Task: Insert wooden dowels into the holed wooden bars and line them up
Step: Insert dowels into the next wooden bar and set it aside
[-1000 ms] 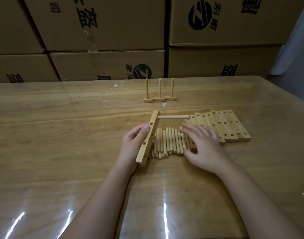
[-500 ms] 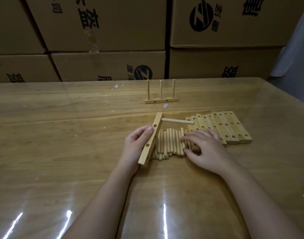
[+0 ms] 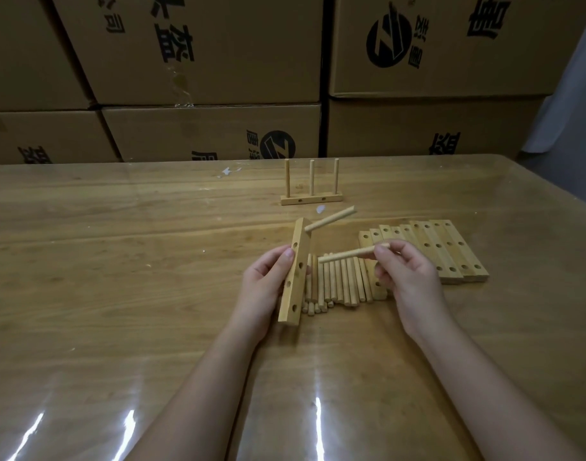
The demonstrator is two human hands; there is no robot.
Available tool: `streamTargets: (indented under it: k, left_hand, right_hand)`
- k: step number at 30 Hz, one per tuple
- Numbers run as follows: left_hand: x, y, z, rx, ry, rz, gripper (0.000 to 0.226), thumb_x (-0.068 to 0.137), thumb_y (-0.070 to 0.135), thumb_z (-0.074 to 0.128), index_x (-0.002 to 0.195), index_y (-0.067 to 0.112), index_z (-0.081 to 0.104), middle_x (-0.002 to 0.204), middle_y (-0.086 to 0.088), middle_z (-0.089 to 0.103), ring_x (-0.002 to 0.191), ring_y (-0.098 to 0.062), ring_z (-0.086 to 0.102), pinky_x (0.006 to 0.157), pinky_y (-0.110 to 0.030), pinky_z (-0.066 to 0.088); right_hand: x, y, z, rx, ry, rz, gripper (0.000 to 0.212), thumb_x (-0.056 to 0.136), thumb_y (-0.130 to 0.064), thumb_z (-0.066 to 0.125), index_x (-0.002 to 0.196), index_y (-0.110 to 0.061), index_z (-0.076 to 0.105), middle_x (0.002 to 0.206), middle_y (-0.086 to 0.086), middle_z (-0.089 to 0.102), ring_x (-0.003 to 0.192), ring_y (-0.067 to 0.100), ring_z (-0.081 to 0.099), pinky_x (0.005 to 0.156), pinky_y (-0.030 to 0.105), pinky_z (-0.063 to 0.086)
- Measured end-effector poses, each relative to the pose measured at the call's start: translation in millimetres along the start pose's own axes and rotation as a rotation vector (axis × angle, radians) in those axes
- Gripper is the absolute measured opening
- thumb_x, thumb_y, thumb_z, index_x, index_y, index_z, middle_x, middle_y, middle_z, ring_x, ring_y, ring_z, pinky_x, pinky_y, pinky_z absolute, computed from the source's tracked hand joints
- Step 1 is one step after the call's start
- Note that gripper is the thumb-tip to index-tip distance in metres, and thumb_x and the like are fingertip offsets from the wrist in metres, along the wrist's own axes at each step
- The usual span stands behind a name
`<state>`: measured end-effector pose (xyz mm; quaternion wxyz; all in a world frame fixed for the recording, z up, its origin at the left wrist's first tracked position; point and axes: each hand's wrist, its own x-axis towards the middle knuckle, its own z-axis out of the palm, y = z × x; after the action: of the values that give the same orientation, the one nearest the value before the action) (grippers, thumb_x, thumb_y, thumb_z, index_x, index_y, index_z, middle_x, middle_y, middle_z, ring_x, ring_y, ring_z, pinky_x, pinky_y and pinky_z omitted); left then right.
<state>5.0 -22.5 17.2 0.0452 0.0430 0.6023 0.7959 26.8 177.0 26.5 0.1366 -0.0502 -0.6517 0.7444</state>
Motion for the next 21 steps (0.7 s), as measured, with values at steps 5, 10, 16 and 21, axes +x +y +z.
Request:
streamTargets:
  k: [5,10,16,21]
  left_hand:
    - [4.5,-3.1,-3.9,0.027,-0.018,-0.009,0.036,0.076,0.037,0.065,0.108,0.023,0.07,0.098,-0.014,0.073,0.089,-0.024,0.069,0.071,-0.036,0.058]
    - [5.9,-4.4,-5.6,0.033,-0.044,-0.009,0.04,0.075,0.037,0.067,0.111,0.02,0.068,0.098,-0.014,0.073,0.089,-0.026,0.068,0.08,-0.04,0.057]
    - [6.5,-5.2,-5.8,0.031,-0.069,-0.009,0.032,0.076,0.036,0.066,0.105,0.023,0.07,0.097,-0.012,0.074,0.088,-0.022,0.071,0.071,-0.03,0.058]
    - [7.7,-7.2,-3.6,0.004,-0.026,0.004,0.031,0.076,0.031,0.066,0.104,0.019,0.07,0.099,-0.023,0.07,0.089,-0.032,0.062,0.087,-0.048,0.051]
  right_hand:
    - [-3.1,1.3,5.5,0.075,-0.086,0.019,0.016,0.085,-0.01,0.061,0.099,-0.015,0.067,0.089,0.004,0.072,0.071,0.01,0.062,0.068,0.024,0.05]
    - [-3.1,1.7,7.7,0.197,-0.088,0.046,0.016,0.085,-0.012,0.059,0.092,-0.022,0.069,0.095,0.004,0.071,0.089,0.016,0.066,0.077,0.029,0.05]
    - [-3.2,2.1,8.3,0.157,-0.149,0.009,0.027,0.09,-0.025,0.051,0.108,-0.038,0.066,0.074,-0.006,0.063,0.065,0.01,0.06,0.057,0.02,0.05]
    - [-13.0,8.3,20.6,-0.271,-0.276,-0.073,0.022,0.087,-0.025,0.059,0.109,-0.026,0.059,0.079,-0.009,0.069,0.055,0.002,0.056,0.049,0.014,0.044]
